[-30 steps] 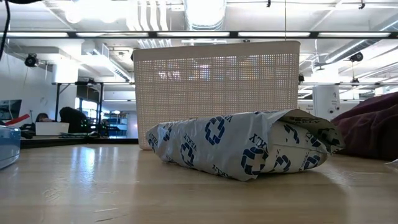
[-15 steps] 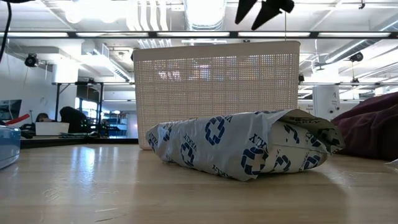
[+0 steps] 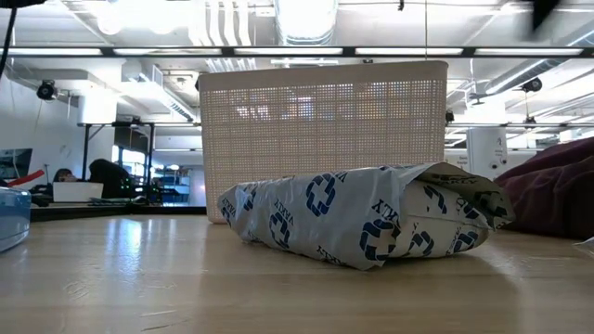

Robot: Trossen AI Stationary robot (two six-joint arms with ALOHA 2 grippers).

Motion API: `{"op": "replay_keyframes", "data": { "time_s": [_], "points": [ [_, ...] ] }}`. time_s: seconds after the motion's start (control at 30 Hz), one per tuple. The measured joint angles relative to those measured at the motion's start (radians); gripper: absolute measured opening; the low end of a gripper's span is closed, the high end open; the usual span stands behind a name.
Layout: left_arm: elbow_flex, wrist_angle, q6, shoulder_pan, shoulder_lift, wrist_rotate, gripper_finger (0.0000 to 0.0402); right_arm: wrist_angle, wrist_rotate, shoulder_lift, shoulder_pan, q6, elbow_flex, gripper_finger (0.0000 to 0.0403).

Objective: Pick & place medical supplies in basket/bin
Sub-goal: Put the white rolled gauze into the white container

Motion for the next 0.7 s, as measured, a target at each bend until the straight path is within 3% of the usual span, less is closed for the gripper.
{"op": "replay_keyframes", "data": {
  "time_s": [0.27, 0.7],
  "points": [
    [0.000, 0.040, 0.021, -0.044, -0.001, 0.028, 0.0246, 0.219, -0.130, 0.146, 0.115, 0.244, -0.051, 0.0313],
    [0.000, 0.041, 0.021, -0.097, -0.010, 0.027, 0.0246, 0.459, -0.241, 0.404, 0.135, 0.222, -0.055, 0.0313]
  ]
}}
